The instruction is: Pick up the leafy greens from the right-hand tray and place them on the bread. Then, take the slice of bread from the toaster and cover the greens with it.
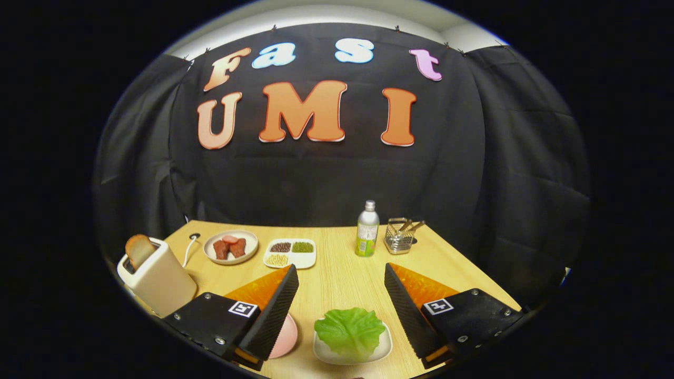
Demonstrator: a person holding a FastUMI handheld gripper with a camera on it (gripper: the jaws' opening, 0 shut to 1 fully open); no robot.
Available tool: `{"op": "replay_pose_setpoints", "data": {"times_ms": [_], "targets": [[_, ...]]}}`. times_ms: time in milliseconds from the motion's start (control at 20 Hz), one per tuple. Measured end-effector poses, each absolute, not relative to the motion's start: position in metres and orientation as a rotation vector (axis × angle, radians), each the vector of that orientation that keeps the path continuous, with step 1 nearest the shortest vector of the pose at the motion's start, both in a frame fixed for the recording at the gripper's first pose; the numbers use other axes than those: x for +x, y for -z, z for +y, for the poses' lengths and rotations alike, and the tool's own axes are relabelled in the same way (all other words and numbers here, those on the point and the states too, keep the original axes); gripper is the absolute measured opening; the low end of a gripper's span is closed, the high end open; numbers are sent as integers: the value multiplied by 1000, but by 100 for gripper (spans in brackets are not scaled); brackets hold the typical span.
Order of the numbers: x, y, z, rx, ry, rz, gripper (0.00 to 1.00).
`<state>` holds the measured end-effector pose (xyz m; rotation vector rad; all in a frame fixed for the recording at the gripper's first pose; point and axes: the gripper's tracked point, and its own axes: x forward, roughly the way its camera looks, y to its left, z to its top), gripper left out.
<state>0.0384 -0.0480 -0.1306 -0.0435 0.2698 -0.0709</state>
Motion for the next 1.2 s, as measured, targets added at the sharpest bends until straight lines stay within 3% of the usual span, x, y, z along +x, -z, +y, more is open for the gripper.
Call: {"op": "replay_pose_setpoints", "data": {"times_ms": [650,1200], "targets": [[32,259,-64,-69,50,525,99],[27,295,-64,-81,36,640,99]]}}
